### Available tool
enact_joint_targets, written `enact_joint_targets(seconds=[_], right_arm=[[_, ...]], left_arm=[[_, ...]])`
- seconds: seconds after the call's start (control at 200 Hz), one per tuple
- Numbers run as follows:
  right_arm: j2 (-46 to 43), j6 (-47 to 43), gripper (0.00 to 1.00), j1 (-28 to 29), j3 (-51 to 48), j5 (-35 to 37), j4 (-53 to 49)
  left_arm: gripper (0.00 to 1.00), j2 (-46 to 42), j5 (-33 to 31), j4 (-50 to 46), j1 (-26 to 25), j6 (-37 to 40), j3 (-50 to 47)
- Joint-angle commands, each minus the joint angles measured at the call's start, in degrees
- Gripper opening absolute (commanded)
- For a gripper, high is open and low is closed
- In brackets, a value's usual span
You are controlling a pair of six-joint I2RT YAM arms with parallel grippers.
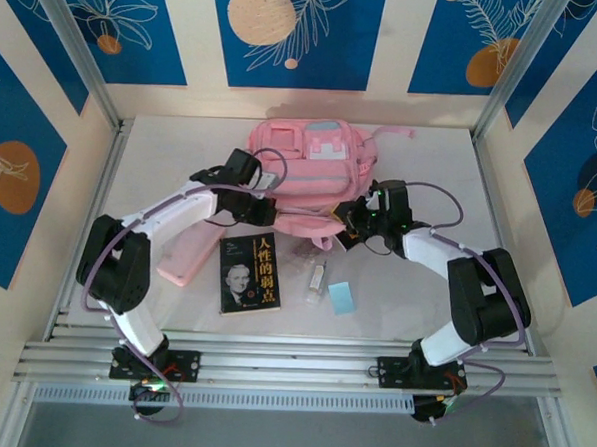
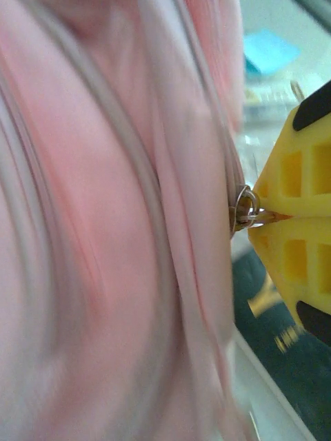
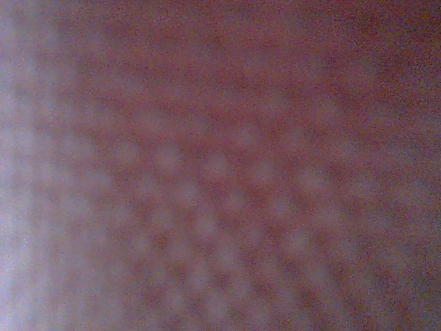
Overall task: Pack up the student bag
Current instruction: Unzip the student bag at the top-center of the table.
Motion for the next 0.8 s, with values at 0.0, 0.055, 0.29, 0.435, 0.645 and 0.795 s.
enact_joint_targets(seconds=[0.0,0.055,0.29,0.435,0.645,0.795], right_arm=[[-1.5,-8.3,0.0,-4.0,3.0,-3.7,-5.9],[-1.4,-11.2,0.0,-5.2,4.6,-6.0,-8.4],[1.3,-26.5,0.0,-8.9,14.3,-17.0,-27.1],[2.5,-32.4,0.0,-10.5,17.6,-20.1,-35.0],[1.7,-35.1,0.0,-11.4,18.8,-21.4,-37.6],[2.2,-33.4,0.0,-10.9,17.7,-22.8,-34.2]], left_arm=[[0.0,-0.8,-6.1,-7.7,2.1,5.5,-0.7],[0.0,-0.4,-8.3,-7.7,3.1,6.1,-0.4],[0.0,0.2,-17.0,7.2,8.5,11.3,-3.6],[0.0,-0.4,-15.0,21.0,10.5,21.3,-7.4],[0.0,4.4,-15.4,26.1,16.9,18.7,-2.8],[0.0,12.2,-18.3,18.6,17.4,13.3,8.1]])
